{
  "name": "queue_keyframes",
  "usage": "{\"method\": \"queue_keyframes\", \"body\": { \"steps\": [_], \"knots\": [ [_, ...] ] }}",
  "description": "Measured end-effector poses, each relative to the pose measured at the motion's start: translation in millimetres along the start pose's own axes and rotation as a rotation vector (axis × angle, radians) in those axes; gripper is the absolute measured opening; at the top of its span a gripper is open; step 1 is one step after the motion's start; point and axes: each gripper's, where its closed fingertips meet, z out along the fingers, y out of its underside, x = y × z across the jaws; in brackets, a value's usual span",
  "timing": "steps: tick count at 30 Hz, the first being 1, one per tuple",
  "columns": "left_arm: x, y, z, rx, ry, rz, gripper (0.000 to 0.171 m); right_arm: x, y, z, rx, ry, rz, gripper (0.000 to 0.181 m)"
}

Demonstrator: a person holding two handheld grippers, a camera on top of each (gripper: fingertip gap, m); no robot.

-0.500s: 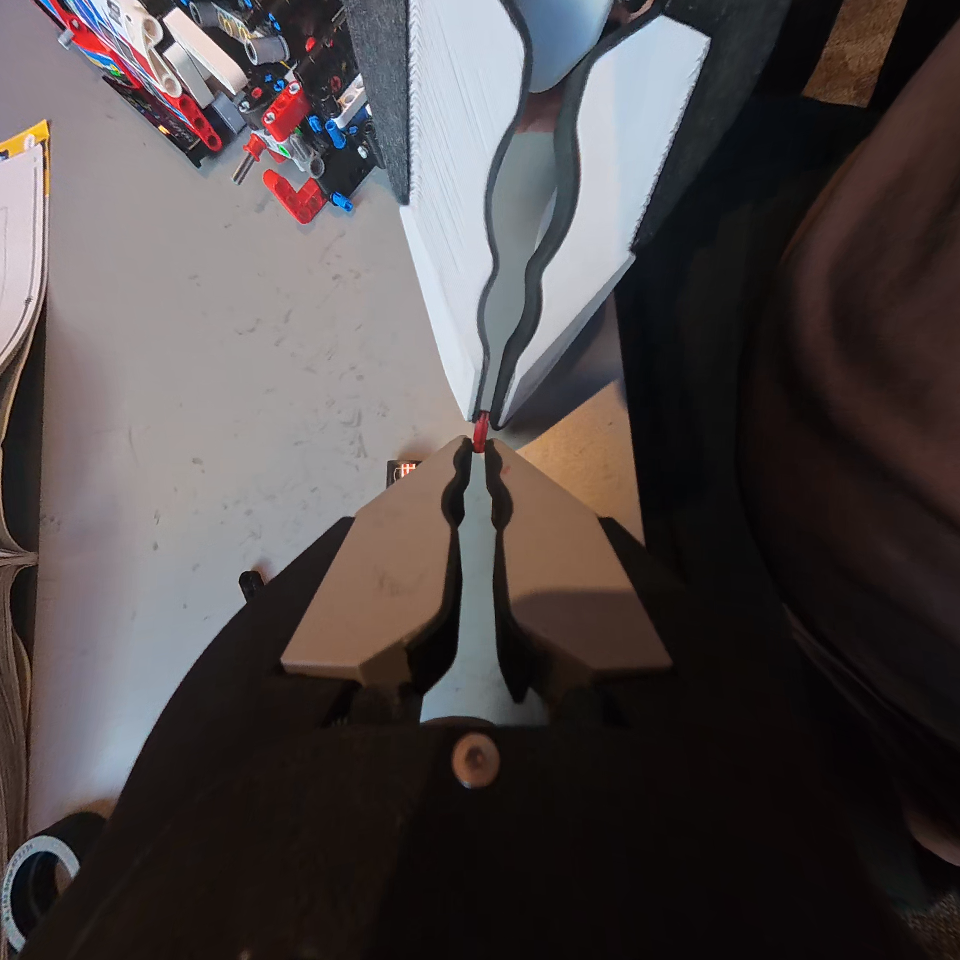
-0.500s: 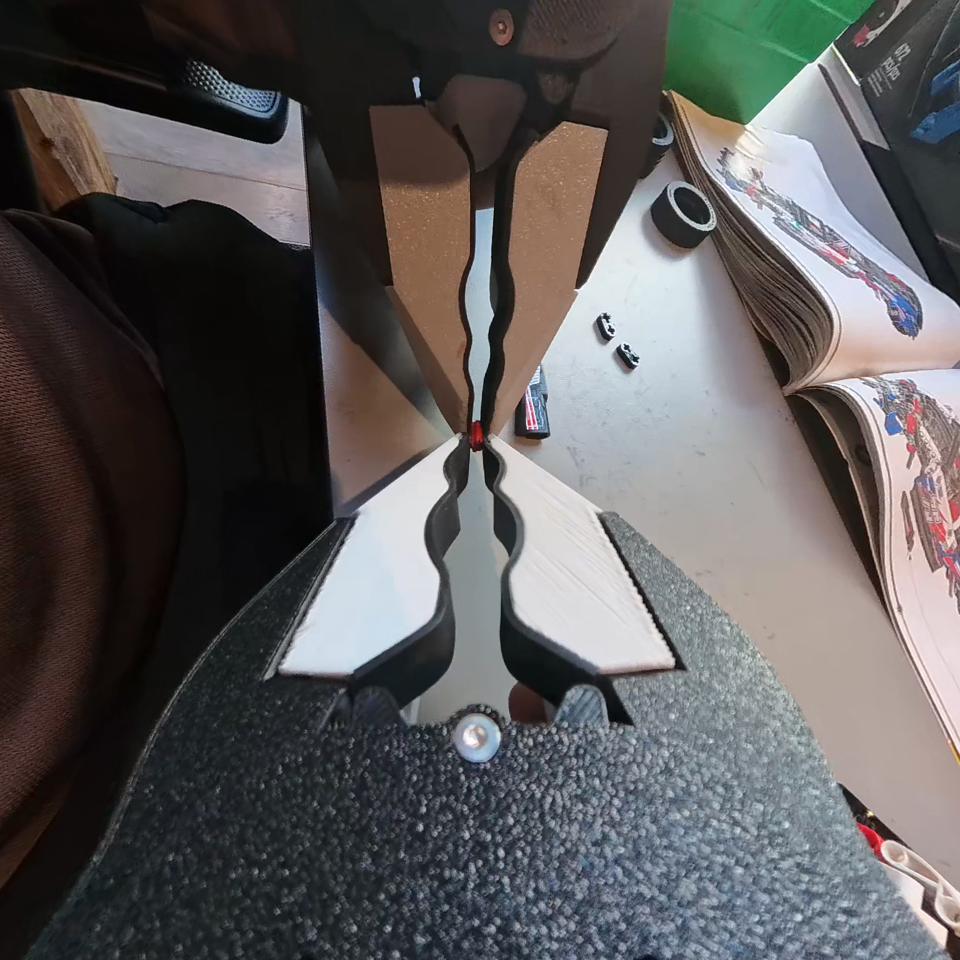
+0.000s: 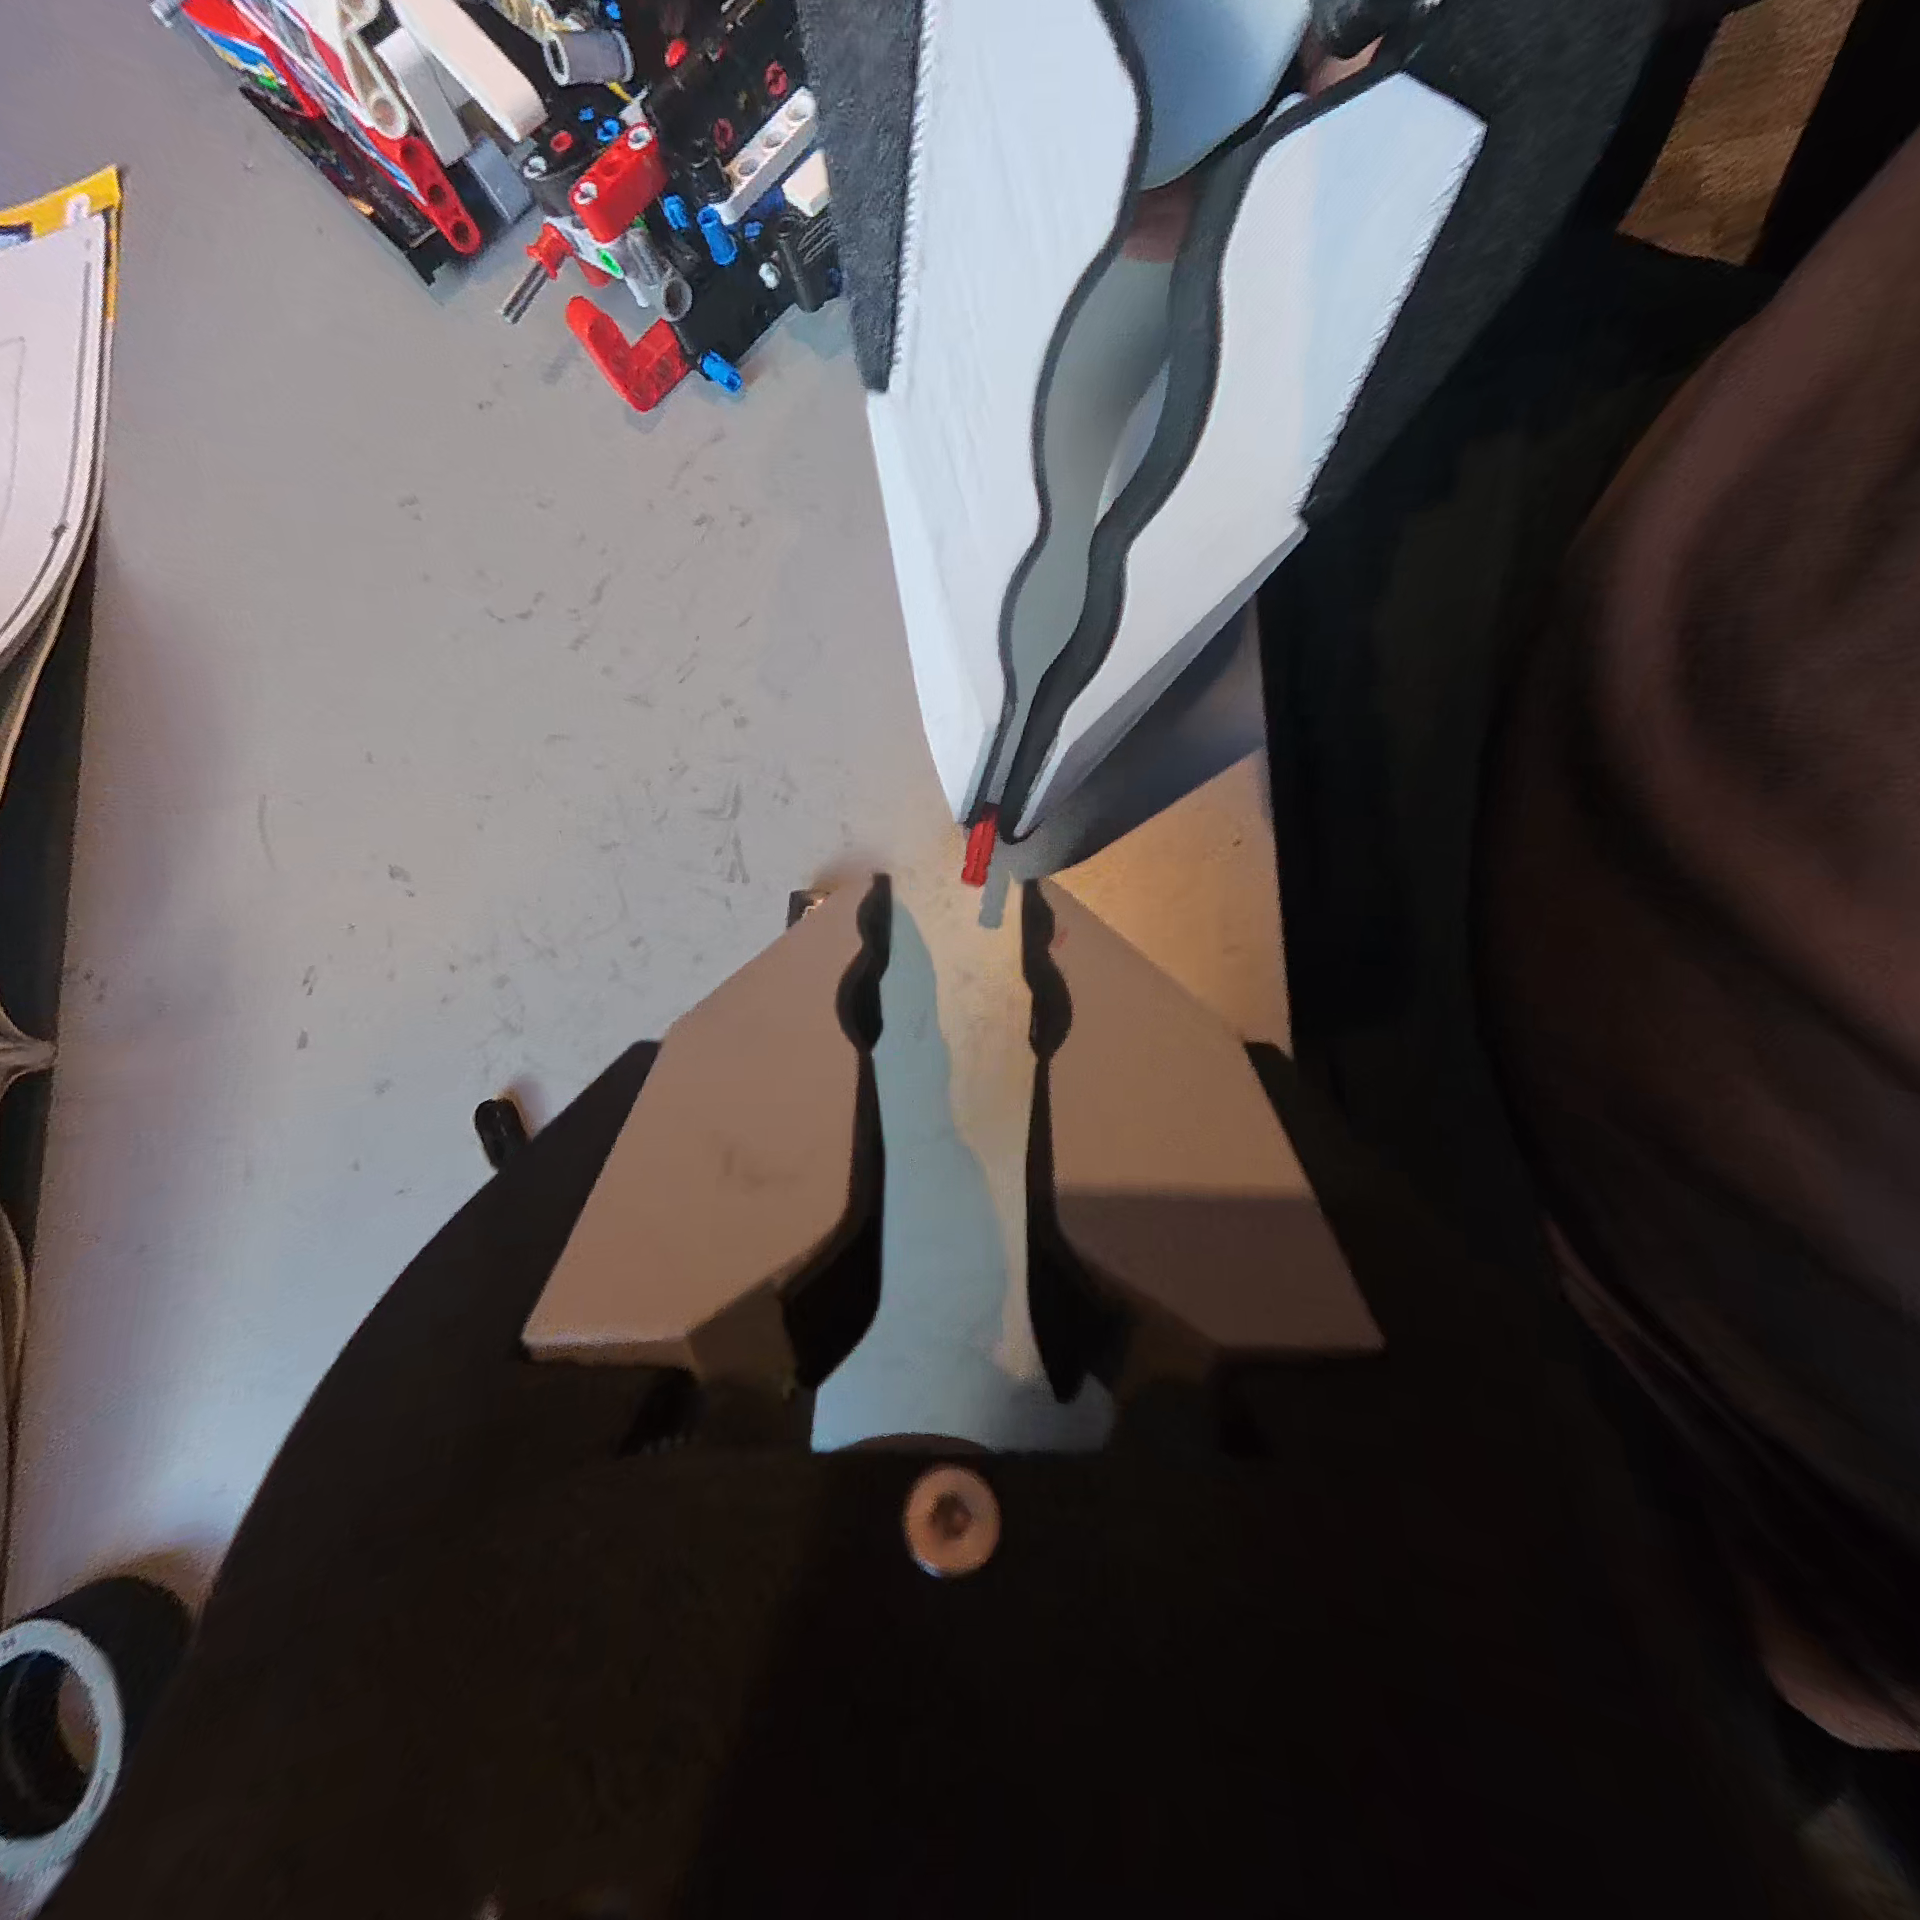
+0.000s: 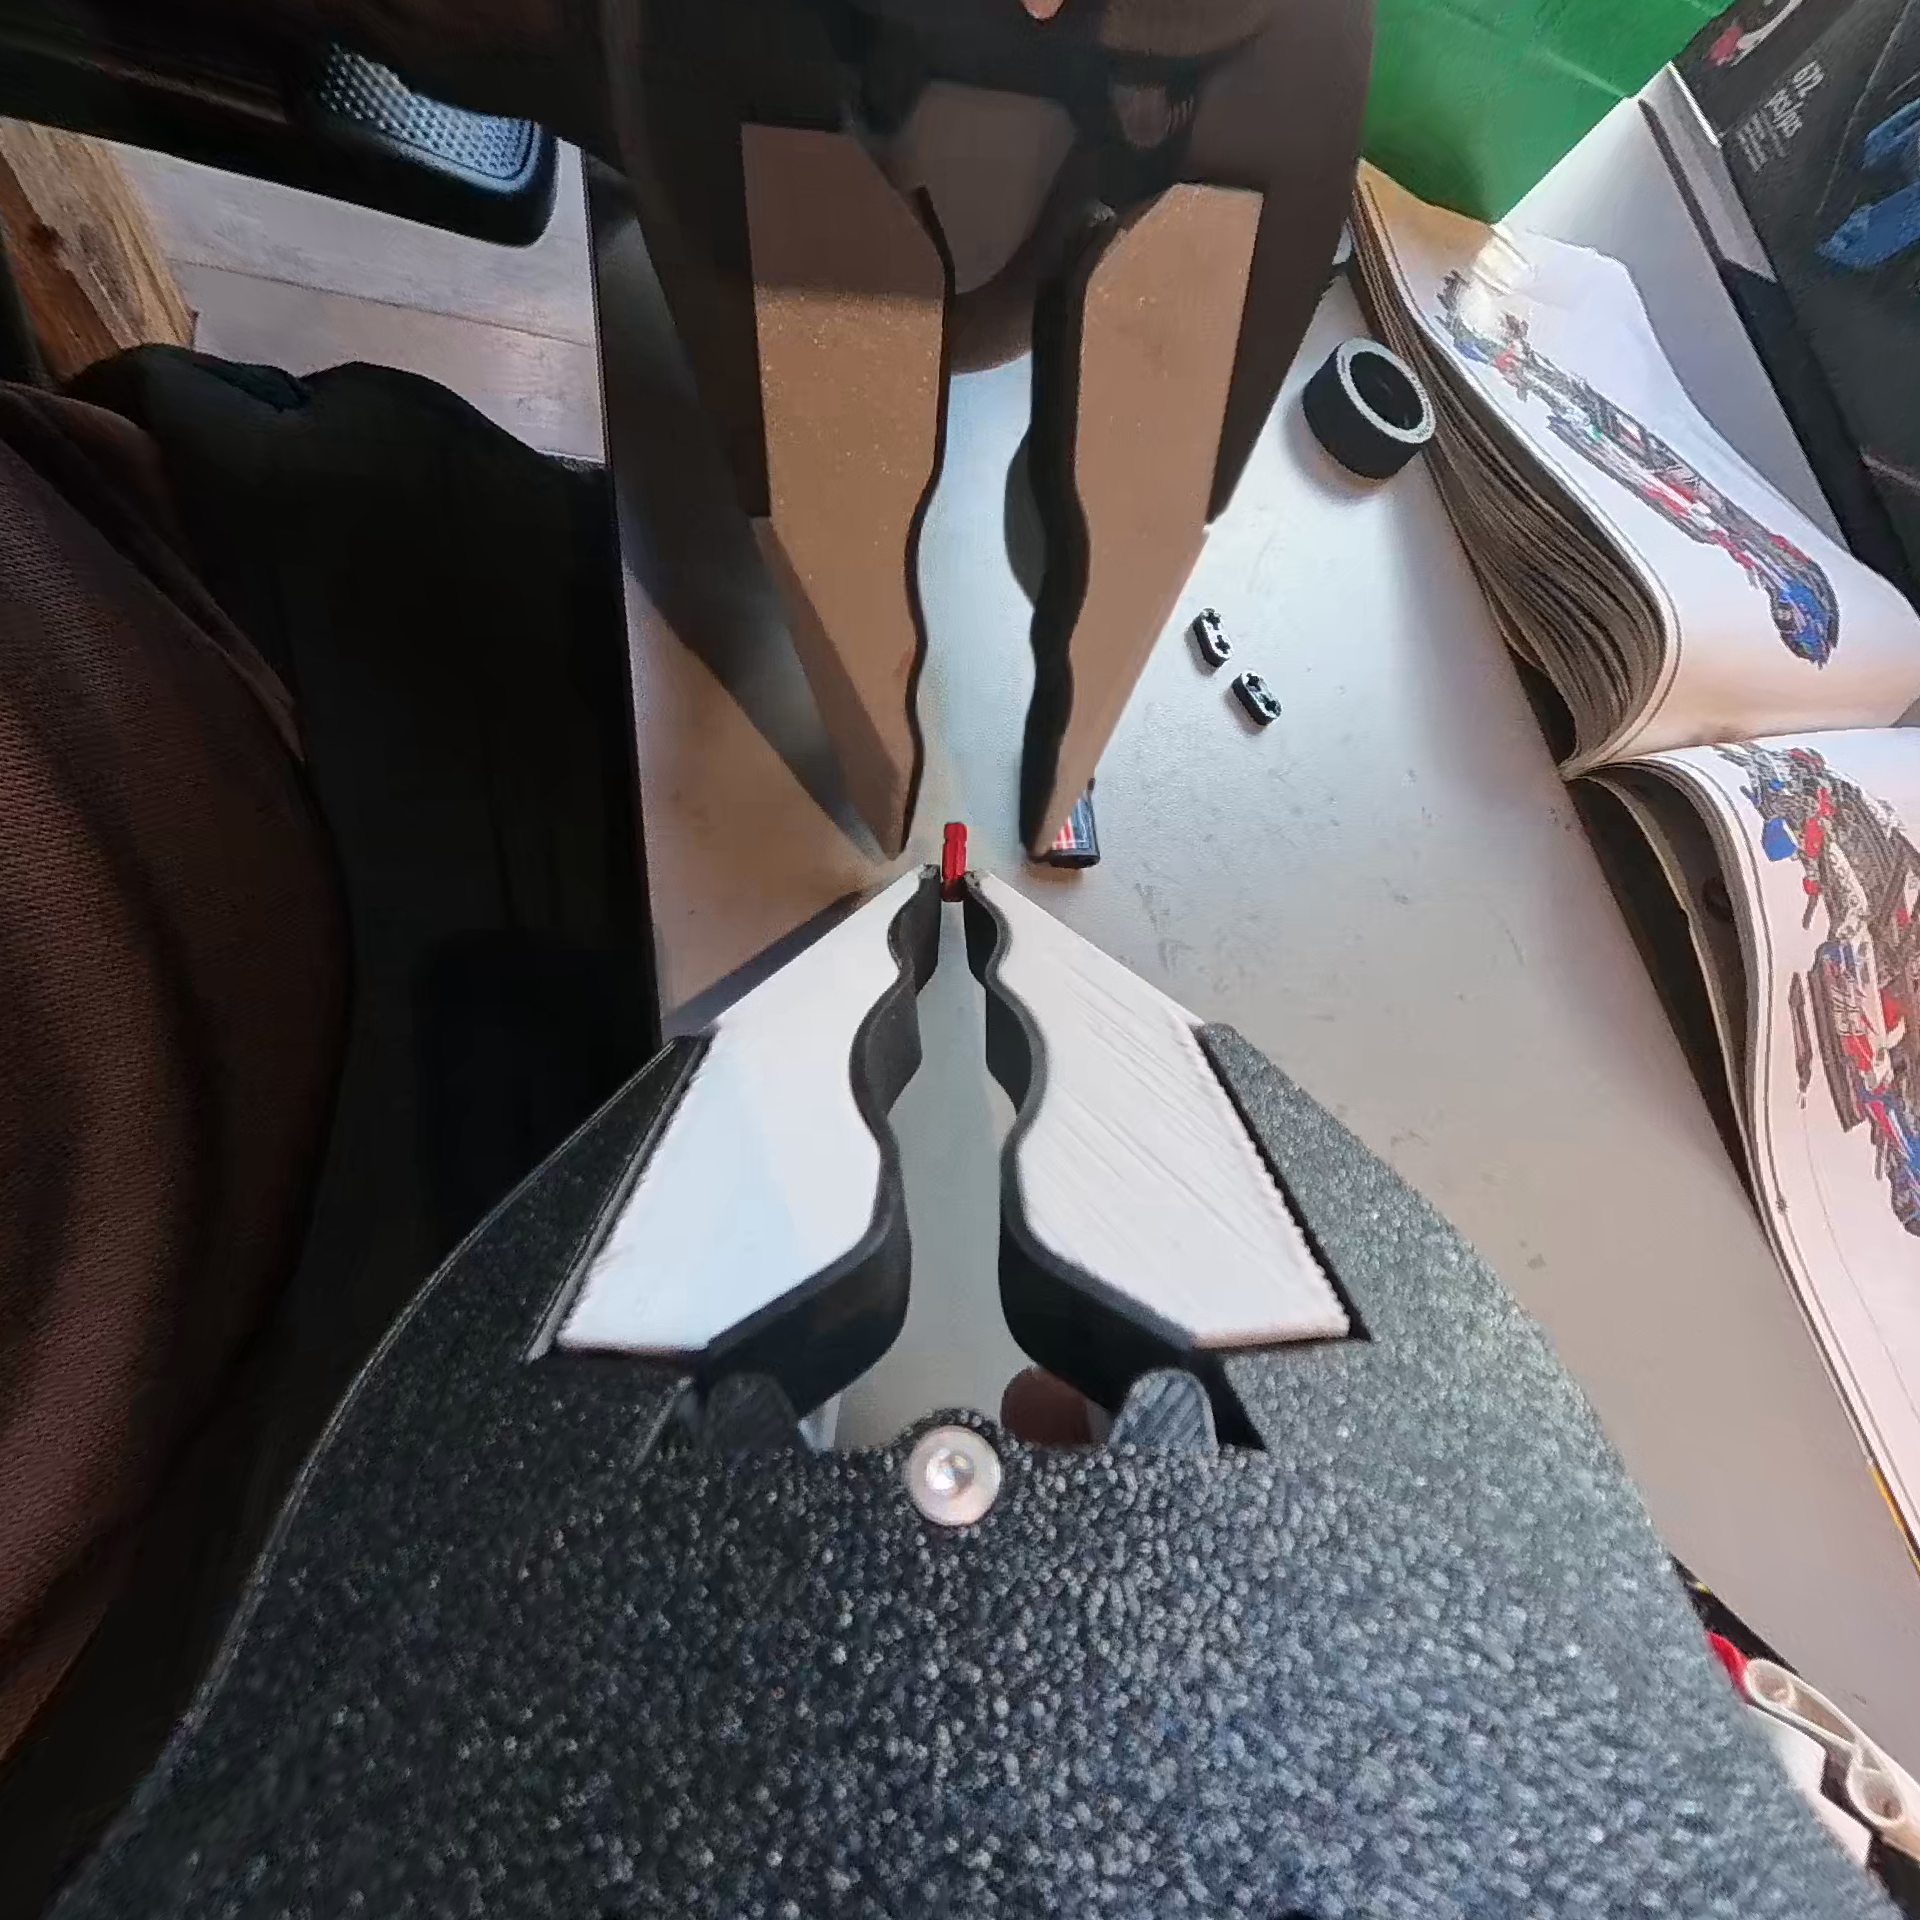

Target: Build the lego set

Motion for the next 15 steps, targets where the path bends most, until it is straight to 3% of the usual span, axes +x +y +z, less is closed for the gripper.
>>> {"method": "queue_keyframes", "body": {
  "steps": [8,15],
  "knots": [
    [-31,15,-11,-0.054,-0.066,-0.078,0.023,4,7,-5,-0.021,-0.009,0.08,0.004],
    [-26,17,-1,-0.121,0.028,-0.058,0.011,17,24,-22,-0.095,0.048,0.142,0.004]
  ]
}}
